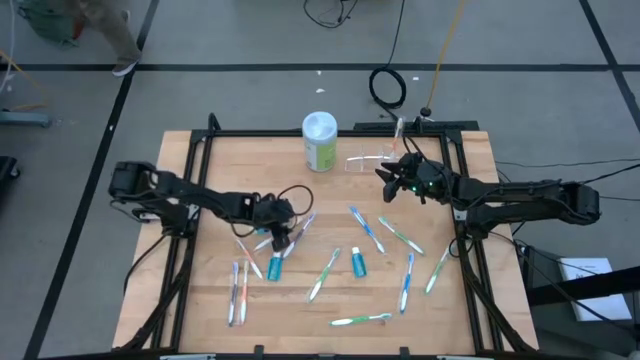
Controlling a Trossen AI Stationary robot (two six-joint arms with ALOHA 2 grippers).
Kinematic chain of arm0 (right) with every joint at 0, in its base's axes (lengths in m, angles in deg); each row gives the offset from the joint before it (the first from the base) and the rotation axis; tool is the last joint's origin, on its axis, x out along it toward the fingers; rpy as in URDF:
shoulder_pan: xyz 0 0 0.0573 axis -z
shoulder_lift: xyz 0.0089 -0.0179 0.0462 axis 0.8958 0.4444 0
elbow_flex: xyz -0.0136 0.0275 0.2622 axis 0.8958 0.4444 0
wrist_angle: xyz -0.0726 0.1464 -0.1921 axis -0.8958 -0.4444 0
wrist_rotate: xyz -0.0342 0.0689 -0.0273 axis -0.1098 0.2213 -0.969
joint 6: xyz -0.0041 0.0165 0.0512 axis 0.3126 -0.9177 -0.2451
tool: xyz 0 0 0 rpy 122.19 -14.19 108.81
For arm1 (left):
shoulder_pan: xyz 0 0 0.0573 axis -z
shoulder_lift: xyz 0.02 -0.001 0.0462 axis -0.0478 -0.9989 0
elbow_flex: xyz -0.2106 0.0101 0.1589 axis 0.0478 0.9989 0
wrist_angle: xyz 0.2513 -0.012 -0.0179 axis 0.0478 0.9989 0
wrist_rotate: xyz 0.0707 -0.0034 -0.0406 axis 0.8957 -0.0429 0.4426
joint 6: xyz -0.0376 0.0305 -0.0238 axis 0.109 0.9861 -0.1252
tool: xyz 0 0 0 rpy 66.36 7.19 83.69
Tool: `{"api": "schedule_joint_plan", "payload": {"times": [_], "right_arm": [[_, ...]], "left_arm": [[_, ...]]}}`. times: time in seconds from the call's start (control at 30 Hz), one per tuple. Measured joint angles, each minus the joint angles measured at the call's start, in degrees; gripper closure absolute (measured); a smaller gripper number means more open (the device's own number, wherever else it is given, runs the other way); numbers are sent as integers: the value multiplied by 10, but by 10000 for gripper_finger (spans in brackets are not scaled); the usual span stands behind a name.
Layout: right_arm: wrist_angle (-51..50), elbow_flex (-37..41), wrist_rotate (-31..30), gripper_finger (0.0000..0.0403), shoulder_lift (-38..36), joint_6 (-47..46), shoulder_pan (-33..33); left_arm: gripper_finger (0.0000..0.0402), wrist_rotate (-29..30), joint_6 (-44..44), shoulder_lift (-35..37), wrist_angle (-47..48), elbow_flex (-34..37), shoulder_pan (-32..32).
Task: Pick & Place toothbrushing station
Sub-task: Put the orange toothbrush into the transparent organizer
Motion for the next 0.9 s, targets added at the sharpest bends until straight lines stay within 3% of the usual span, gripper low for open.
{"api": "schedule_joint_plan", "payload": {"times": [0.23, 0.53, 0.7, 0.9], "right_arm": [[0, 0, 0, 268, 0, 0, 0], [0, 0, 0, 268, 0, 0, 0], [0, 0, 0, 268, 0, 0, 0], [3, 0, 0, 268, 0, 0, 0]], "left_arm": [[246, 14, 20, -32, -12, -1, -1], [388, 22, 24, -29, -81, 0, -17], [377, 29, 28, -6, -173, 0, -31], [379, 32, 34, 11, -389, 0, -53]]}}
